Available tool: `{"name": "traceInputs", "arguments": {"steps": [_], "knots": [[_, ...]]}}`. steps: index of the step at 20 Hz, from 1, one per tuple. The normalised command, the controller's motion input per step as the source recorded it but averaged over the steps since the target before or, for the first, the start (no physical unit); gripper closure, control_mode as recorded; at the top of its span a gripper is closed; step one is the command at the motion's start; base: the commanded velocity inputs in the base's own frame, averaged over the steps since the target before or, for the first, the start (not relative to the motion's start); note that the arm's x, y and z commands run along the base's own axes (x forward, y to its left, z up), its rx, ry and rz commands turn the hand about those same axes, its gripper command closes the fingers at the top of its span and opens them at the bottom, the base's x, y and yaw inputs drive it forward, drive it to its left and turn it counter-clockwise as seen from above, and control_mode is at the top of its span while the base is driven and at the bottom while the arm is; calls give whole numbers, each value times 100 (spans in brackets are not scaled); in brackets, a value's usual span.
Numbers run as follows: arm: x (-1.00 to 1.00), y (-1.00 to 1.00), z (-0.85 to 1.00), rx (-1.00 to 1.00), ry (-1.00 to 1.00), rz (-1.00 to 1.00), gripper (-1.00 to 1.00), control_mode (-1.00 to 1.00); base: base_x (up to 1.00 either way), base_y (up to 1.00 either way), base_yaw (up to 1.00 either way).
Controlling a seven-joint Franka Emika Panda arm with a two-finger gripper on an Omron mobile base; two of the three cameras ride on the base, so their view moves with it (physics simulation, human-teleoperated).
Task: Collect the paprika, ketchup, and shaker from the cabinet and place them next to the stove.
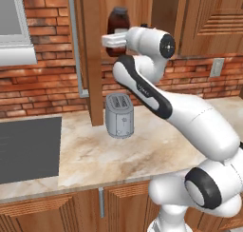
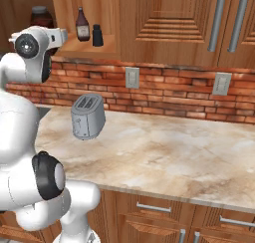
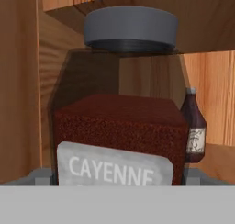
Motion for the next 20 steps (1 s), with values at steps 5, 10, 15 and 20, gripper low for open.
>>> {"name": "traceInputs", "arguments": {"steps": [5,10,15,20], "knots": [[-80,-30,-8,0,-4,14,100,-100,0,0,0],[-75,-30,-1,0,-2,11,100,-100,0,0,0],[-73,-28,0,0,0,11,100,-100,0,0,0],[-85,-33,-4,0,-3,12,100,-100,0,0,0]]}}
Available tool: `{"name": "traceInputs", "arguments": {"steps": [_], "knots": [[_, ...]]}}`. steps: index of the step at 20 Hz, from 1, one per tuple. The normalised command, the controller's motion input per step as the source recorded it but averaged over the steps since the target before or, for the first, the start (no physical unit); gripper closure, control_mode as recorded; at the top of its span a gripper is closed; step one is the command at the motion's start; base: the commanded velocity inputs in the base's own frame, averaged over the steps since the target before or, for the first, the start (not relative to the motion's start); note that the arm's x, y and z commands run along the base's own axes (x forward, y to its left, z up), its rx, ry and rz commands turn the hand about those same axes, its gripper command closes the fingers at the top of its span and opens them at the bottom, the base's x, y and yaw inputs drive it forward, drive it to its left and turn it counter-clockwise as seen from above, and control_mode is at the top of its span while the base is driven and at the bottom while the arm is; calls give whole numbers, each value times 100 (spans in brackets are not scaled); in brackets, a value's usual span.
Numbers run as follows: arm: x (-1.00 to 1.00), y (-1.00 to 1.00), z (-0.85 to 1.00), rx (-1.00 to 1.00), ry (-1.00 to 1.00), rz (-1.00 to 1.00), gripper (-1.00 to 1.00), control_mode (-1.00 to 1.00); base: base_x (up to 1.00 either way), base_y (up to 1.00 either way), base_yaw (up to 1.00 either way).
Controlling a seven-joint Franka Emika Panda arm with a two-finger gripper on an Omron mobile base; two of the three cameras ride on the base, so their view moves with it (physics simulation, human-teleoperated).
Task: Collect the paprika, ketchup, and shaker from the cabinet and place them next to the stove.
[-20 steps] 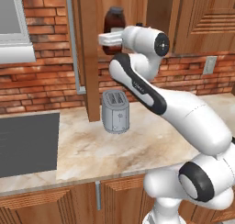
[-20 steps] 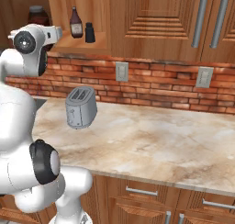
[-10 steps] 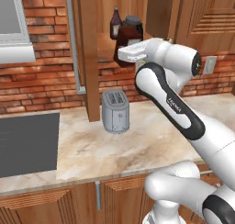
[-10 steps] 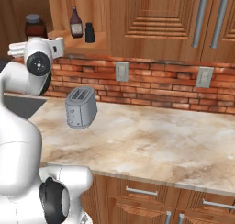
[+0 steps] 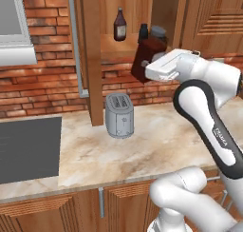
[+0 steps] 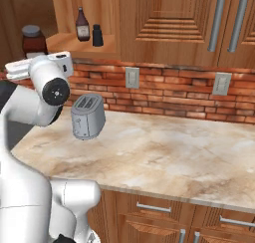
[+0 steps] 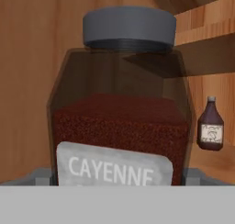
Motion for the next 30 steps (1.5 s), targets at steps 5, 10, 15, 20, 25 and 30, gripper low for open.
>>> {"name": "traceInputs", "arguments": {"steps": [5,10,15,20,25,30], "knots": [[-84,-31,-21,0,0,10,100,-100,0,0,0],[-93,-25,-30,0,0,5,100,-100,0,0,0],[-95,-7,-22,0,-8,6,100,-100,0,0,0],[0,0,0,0,0,0,100,100,-73,35,17],[0,0,0,0,0,0,100,100,-61,13,-3],[0,0,0,0,0,0,100,100,-57,4,-36]]}}
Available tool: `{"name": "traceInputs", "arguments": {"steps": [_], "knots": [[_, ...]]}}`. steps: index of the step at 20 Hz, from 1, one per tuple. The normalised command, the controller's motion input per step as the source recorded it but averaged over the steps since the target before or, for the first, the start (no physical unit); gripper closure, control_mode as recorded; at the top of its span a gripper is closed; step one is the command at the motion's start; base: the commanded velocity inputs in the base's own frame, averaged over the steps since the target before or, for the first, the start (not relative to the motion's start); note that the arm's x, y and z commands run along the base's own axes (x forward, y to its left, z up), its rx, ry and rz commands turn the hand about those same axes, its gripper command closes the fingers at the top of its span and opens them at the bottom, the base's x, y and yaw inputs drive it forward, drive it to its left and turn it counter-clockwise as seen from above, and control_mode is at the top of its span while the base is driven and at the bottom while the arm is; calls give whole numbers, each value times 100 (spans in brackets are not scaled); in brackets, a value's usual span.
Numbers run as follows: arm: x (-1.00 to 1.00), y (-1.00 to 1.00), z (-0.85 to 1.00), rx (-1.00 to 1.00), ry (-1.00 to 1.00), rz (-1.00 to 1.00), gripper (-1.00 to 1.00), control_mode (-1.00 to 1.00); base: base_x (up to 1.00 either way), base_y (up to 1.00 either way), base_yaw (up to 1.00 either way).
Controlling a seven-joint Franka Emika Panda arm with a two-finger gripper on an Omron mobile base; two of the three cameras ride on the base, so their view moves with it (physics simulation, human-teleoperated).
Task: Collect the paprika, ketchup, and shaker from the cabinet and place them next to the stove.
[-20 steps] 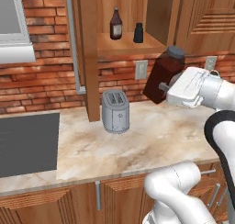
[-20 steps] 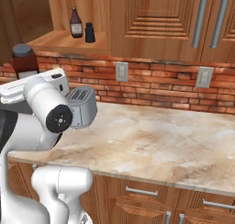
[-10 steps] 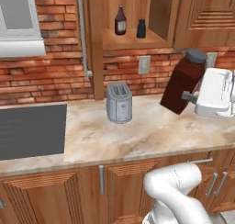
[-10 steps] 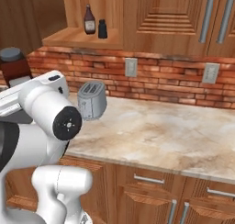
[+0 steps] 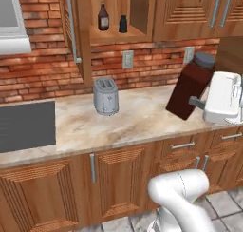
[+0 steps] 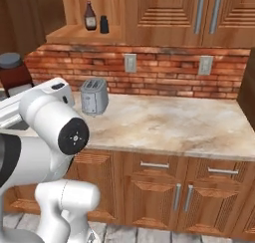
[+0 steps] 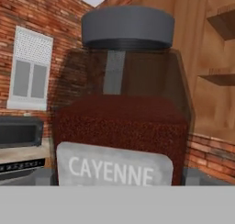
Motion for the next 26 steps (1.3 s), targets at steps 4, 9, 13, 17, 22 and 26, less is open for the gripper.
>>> {"name": "traceInputs", "arguments": {"steps": [4,9,13,17,22,26], "knots": [[0,0,0,0,0,0,100,100,-50,9,-55],[0,0,0,0,0,0,100,100,-42,14,-66],[0,0,0,0,0,0,100,100,-31,6,-70],[0,0,0,0,0,0,100,100,-24,1,-72],[0,0,0,0,0,0,100,100,-18,0,-73],[0,0,0,0,0,0,100,100,-11,0,-72]]}}
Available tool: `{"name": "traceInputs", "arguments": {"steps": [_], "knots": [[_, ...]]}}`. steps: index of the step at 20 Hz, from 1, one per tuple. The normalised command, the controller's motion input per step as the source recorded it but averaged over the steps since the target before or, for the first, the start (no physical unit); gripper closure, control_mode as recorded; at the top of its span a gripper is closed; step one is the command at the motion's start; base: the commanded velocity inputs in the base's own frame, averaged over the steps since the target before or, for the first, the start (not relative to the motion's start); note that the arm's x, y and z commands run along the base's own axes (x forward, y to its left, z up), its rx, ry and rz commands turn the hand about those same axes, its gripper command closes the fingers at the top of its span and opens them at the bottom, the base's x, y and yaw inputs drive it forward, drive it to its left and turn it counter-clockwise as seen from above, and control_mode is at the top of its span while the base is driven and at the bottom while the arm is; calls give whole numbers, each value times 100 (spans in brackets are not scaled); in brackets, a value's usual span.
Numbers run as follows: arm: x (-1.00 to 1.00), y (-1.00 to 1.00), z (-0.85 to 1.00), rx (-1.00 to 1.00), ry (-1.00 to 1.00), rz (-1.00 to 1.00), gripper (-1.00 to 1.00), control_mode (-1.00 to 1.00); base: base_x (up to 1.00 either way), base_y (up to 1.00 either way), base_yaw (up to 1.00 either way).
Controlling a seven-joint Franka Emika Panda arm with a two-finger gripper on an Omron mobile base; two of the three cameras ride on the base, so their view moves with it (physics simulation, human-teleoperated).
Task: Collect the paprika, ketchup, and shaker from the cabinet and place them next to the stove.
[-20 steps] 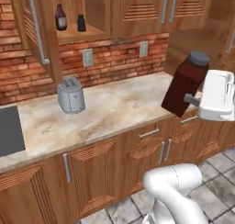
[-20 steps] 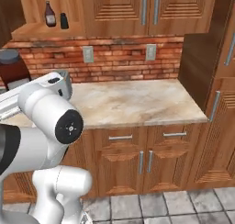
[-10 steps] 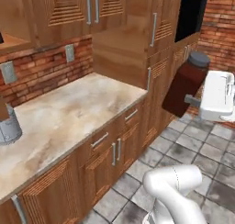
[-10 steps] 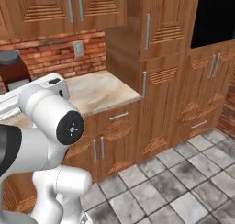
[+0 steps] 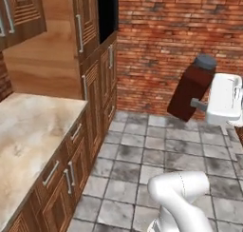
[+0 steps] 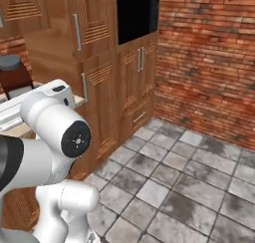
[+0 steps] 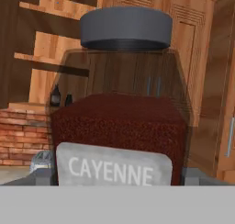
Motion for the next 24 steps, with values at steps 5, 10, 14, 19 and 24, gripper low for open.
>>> {"name": "traceInputs", "arguments": {"steps": [5,10,14,19,24], "knots": [[0,0,0,0,0,0,100,100,-2,0,-71],[0,0,0,0,0,0,100,100,-1,0,-73],[0,0,0,0,0,0,100,100,0,7,-71],[0,0,0,0,0,0,100,100,7,22,-66],[0,0,0,0,0,0,100,100,40,24,-57]]}}
